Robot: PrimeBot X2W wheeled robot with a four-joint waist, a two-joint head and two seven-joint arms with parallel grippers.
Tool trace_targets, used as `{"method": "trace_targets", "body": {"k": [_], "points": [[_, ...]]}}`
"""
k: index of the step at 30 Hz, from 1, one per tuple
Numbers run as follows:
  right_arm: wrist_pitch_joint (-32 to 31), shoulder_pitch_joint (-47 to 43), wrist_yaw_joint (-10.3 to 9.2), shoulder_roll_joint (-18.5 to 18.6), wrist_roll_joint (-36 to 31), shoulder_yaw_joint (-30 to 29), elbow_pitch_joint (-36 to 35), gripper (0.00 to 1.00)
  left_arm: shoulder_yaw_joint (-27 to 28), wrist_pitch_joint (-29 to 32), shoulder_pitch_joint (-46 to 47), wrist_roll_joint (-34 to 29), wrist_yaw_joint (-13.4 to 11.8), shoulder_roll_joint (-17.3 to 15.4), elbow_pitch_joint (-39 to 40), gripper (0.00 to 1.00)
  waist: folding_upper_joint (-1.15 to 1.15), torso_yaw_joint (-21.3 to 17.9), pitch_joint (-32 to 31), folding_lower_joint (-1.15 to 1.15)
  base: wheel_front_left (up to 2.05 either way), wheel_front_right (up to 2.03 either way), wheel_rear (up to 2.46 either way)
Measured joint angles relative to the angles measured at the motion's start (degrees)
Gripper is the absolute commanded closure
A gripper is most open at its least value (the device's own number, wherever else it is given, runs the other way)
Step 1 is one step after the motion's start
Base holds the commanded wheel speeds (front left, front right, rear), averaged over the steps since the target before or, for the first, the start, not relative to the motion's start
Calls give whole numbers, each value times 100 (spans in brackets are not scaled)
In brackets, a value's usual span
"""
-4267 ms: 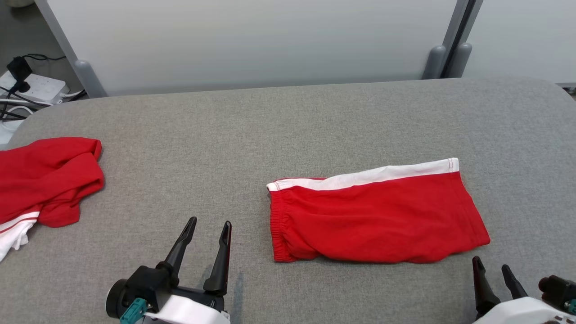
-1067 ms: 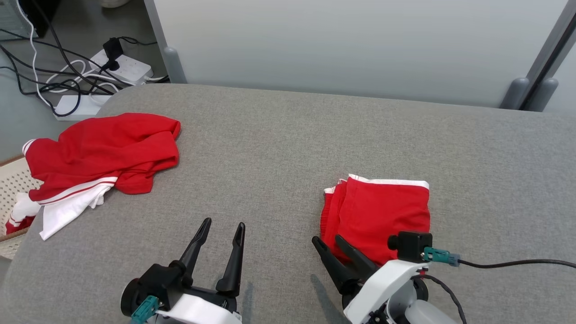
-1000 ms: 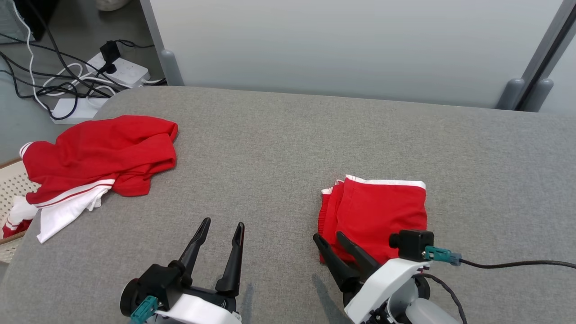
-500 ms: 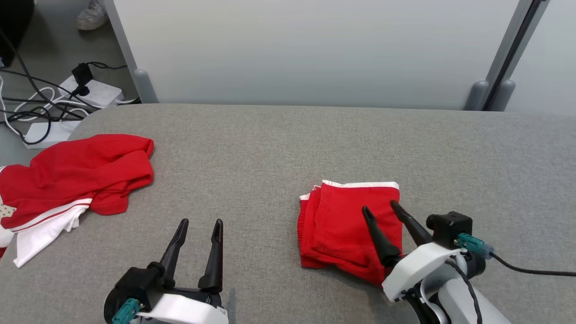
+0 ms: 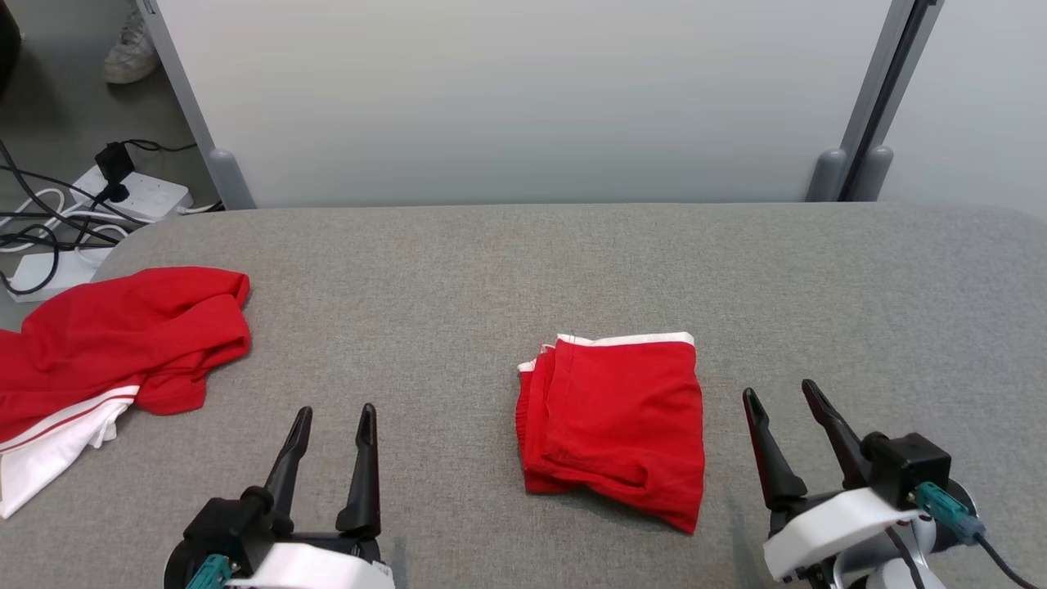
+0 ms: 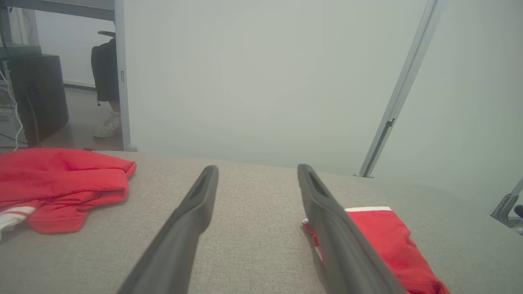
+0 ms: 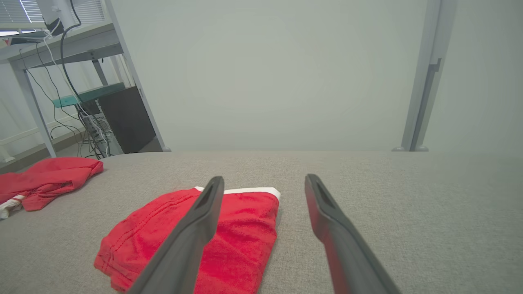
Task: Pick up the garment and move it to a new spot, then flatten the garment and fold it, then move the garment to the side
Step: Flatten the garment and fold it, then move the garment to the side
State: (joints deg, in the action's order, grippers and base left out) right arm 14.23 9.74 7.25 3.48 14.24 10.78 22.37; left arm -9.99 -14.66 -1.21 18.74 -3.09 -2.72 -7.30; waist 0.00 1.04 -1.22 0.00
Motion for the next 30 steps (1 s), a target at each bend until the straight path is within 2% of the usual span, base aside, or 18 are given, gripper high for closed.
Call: {"method": "trace_targets", "body": {"k": [4, 10, 18, 30], "points": [[0, -406, 0, -30, -24, -178, -304, 0, 34, 0, -168, 107, 2, -4, 14, 0, 0, -24, -96, 0, 0, 0, 0], [0, -914, 0, -70, -60, -313, -294, 0, 84, 0, -296, -97, 52, -3, -9, 0, 0, -26, -200, 0, 0, 0, 0], [0, -1061, 0, -102, -75, -313, -302, 0, 227, 0, -685, -245, 207, -5, 3, 0, 0, -101, -305, 0, 0, 0, 0], [0, -1060, 0, -103, -73, -278, -286, 0, 288, 0, -684, -303, 260, -7, -31, 0, 0, -23, -276, 0, 0, 0, 0]]}}
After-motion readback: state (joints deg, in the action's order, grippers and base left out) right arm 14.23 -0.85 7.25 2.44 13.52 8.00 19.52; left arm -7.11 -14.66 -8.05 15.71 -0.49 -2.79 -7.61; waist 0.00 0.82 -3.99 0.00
